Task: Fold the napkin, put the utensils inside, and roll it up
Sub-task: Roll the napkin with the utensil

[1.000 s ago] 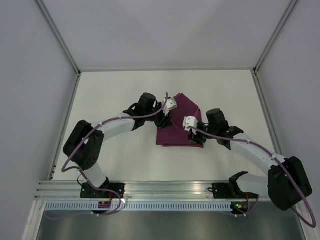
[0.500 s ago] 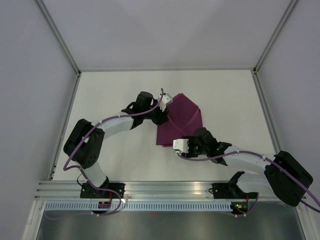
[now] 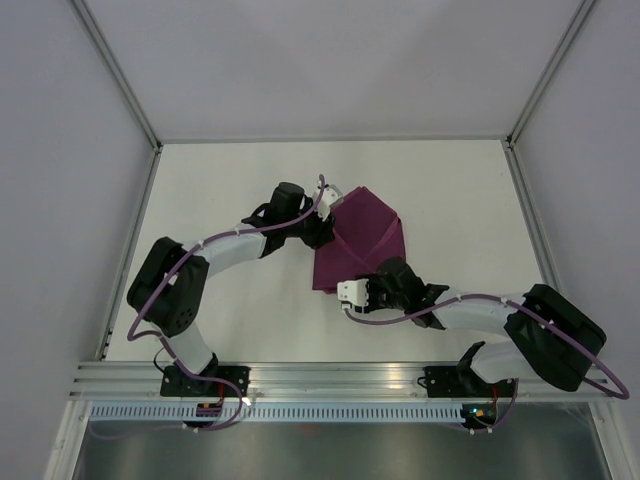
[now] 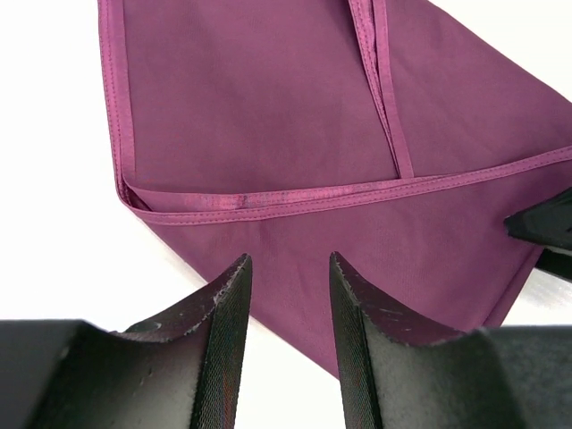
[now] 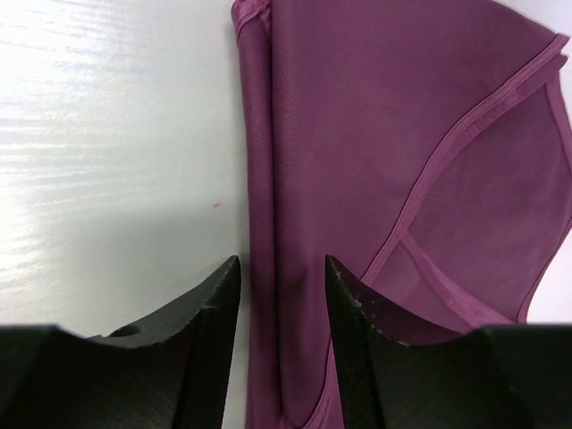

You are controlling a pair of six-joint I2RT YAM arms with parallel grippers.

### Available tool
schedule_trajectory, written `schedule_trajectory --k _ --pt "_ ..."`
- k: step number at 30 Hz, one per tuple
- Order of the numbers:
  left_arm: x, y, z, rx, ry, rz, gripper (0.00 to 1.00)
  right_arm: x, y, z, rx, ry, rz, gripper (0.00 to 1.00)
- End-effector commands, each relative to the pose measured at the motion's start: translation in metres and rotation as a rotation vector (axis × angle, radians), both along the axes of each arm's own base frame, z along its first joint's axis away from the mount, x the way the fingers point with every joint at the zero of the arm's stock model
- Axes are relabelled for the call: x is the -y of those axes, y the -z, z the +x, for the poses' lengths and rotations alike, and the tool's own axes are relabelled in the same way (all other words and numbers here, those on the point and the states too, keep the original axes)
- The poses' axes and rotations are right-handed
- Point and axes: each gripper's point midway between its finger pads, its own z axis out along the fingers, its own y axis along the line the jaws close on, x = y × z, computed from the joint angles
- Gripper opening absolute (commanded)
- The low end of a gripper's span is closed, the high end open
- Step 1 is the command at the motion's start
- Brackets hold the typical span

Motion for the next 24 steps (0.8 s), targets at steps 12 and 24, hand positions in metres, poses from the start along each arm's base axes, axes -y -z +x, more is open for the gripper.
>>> schedule_trajectory --k 12,24 --pt "0.002 -0.018 0.015 0.038 -0.032 -0.042 0.45 0.002 0.024 0.002 -0.078 -0.012 -0.129 0.35" --pt "-0.005 -0.043 0.024 0.124 -0.104 -0.081 0.35 -0.001 0.016 0.000 -0.387 0.017 -0.098 0.05"
